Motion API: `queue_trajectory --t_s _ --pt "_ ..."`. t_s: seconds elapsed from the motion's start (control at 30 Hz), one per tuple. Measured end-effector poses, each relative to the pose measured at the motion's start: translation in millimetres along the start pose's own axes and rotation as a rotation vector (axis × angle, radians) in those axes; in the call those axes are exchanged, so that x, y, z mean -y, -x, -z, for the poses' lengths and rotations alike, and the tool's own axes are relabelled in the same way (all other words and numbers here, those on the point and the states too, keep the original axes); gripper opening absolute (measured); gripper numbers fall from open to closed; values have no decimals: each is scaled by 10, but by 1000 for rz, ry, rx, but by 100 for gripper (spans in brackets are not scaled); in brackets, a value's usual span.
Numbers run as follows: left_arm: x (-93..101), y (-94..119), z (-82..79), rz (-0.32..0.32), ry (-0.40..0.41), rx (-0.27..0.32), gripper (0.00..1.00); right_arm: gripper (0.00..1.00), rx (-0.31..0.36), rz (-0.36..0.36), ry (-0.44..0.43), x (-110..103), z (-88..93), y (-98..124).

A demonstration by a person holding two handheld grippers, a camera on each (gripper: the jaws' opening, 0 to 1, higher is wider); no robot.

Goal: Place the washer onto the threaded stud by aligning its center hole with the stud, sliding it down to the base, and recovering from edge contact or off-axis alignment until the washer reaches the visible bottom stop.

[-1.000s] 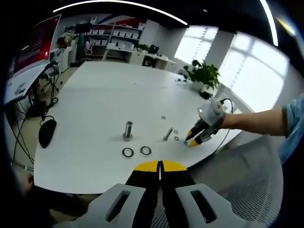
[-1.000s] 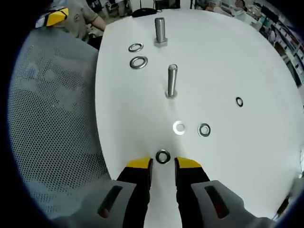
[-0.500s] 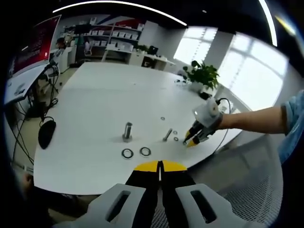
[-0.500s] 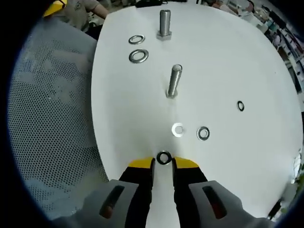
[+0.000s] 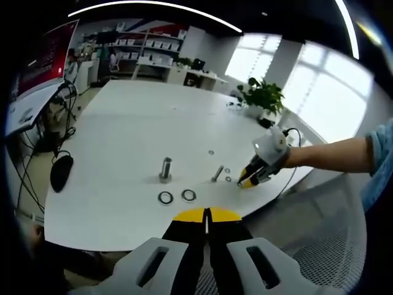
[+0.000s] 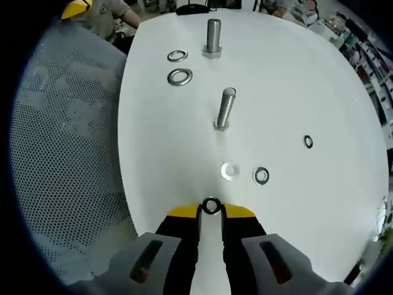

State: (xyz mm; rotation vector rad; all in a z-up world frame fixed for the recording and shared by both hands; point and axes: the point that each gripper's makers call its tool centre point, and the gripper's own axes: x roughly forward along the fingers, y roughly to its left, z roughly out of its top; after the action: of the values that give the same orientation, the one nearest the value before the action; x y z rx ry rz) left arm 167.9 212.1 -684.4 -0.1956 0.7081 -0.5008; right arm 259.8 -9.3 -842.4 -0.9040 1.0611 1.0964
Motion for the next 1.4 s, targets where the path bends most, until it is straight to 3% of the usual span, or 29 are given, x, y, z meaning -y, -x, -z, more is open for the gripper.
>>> queue_trajectory --t_s 0.37,0.6,0.8,1.0,1.27,1.4 --pt "-8 -10 56 -8 6 -35 0 14 -1 30 86 -8 -20 -8" --pt "-10 -11 73 -6 5 -44 0 15 -15 36 86 -6 -12 -27" --pt "-15 -8 88 -10 4 -51 0 15 -9 -3 51 17 -13 -32" --pt "-28 -1 86 -17 15 -48 0 15 -68 3 89 -25 -23 -30" --pt "21 -16 95 12 6 -58 0 15 -109 -20 47 2 -25 -29" --pt "69 -19 100 41 4 -60 0 14 -95 -15 -6 -1 -15 -26"
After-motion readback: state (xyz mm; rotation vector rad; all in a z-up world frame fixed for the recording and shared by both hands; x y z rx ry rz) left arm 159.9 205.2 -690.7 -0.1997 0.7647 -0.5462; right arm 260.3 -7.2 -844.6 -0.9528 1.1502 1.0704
